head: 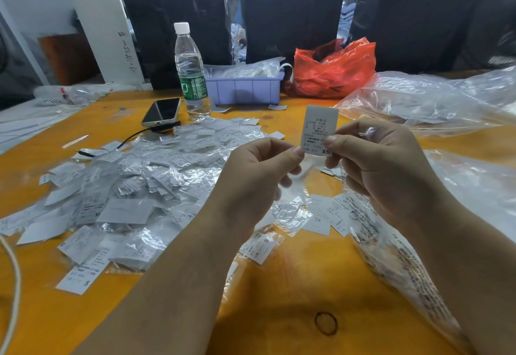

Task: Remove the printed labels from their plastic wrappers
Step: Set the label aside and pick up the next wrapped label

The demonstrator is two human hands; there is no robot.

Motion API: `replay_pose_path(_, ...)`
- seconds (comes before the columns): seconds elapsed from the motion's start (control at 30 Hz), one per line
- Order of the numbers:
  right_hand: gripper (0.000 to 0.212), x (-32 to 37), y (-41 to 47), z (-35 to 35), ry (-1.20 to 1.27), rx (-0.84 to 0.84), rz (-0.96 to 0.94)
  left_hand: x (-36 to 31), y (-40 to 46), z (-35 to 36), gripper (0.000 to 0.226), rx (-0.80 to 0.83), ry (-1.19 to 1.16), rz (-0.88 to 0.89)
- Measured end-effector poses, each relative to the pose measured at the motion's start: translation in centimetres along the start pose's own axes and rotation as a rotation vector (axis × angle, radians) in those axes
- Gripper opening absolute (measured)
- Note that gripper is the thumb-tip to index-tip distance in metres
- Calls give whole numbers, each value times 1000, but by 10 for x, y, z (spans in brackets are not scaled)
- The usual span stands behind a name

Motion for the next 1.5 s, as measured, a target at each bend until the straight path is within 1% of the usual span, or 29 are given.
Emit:
replay_pose_path(0.1,11,-1,-1,3,16,30,7,0,0,0,9,1,2,0)
replay_pose_path(0.2,12,-5,-3,7,34,93,54,0,0,0,10,1,16,13)
replay_pose_path(0.27,16,-6,-4,9,10,144,71,-1,0,-1,10,4,21,20)
replay_pose_path(0.33,23,-4,-4,8,8,160,82,-1,0,-1,10,12,26,17)
replay_pose_path(0.43,18,-4,0,2,40,96,85,-1,-2,1,9,32,53,21)
replay_pose_path(0.5,19,-5,1,2,42,75,91,-1,-3,2,10,43,56,24)
replay_pose_path(0.57,20,-6,1,3,22,97,99,-2,-2,2,11,38,46,23)
replay_pose_path(0.67,8,-5,-2,6,-1,145,104,-2,-2,1,12,25,33,14)
replay_pose_path(0.73,11,-2,-2,4,-15,114,68,-2,-2,1,12,26,34,11)
replay_pose_path(0.8,4,2,-1,1,-23,49,-7,-2,-2,2,11,25,38,8)
replay_pose_path(0.87,6,5,0,1,-41,21,-70,-1,-2,2,11,18,36,6)
replay_pose_path(1.03,6,5,-4,8,-95,124,-106,1,-1,-2,11,-15,59,-2)
replay_pose_path(1.17,6,6,-4,7,-97,142,-110,2,-1,-2,12,-15,70,-4)
replay_pose_path(1.27,5,9,-8,12,-82,189,-122,2,-1,0,12,-11,58,-8)
replay_pose_path(1.5,12,8,-11,14,-133,260,-107,3,0,-1,15,-33,61,-12)
Point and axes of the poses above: each hand's wrist, its own y-axis towards the middle knuckle, its own z-axis out of the palm, x = y × z, the point moved 6 cm from there along y, towards the middle knuckle, and after that the axes turned 13 degrees about -x, right-handed, at the moved point
